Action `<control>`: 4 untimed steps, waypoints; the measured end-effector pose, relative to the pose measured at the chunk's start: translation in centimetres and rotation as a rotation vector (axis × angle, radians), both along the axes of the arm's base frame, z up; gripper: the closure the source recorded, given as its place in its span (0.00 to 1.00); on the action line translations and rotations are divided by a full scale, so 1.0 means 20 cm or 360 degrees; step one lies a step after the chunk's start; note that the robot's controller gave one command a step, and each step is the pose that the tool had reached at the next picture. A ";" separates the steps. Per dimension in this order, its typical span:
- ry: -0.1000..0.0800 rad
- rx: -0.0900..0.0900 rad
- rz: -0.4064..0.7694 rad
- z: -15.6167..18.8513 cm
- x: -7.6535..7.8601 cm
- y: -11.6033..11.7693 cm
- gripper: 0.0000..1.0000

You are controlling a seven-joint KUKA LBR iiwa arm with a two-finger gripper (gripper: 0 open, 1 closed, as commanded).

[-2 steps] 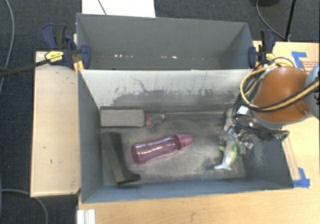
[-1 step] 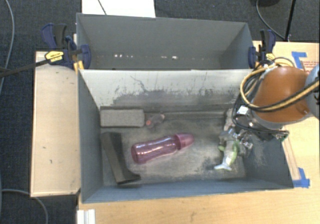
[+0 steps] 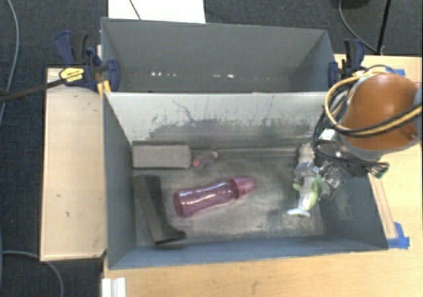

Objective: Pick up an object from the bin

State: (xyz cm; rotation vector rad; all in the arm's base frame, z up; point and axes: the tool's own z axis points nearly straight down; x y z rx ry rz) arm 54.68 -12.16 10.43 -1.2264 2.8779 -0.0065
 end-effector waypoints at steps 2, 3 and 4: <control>-0.0005 0.0001 -0.0040 -0.08 -0.02 -0.01 1.00; 0.0016 0.0007 -0.0047 0.05 -0.02 -0.03 1.00; -0.0024 -0.0002 -0.0062 0.17 0.02 -0.06 1.00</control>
Offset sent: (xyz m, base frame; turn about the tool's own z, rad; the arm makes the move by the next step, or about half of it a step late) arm -0.0087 -0.0042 -0.0343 0.0493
